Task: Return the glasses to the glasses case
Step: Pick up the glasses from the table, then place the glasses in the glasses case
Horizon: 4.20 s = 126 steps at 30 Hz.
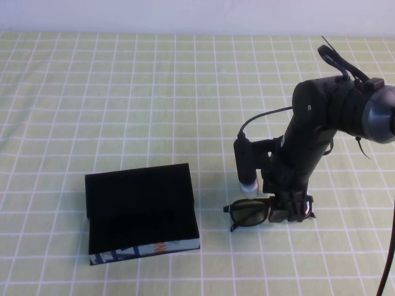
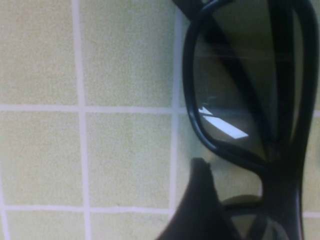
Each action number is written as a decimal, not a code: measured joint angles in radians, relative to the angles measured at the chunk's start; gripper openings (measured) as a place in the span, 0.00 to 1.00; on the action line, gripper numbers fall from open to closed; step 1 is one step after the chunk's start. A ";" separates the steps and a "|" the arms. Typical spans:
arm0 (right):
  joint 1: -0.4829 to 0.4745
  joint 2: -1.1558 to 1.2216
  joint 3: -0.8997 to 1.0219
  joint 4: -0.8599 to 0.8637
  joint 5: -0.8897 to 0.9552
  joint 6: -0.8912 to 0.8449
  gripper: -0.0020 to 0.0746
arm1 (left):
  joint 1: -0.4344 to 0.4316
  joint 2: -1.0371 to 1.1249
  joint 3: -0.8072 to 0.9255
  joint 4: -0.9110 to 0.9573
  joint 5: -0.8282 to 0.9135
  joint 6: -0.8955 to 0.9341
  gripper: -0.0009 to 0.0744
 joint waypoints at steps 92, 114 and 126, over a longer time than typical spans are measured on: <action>0.482 0.259 -0.577 -0.099 0.227 0.349 0.12 | 0.000 0.000 0.000 0.000 0.000 0.000 0.01; 0.469 0.292 -0.577 -0.078 0.227 0.353 0.32 | 0.000 0.000 0.000 0.000 0.000 0.000 0.01; 0.465 0.231 -0.577 -0.117 0.227 0.373 0.50 | 0.000 0.000 0.000 0.000 0.000 0.000 0.01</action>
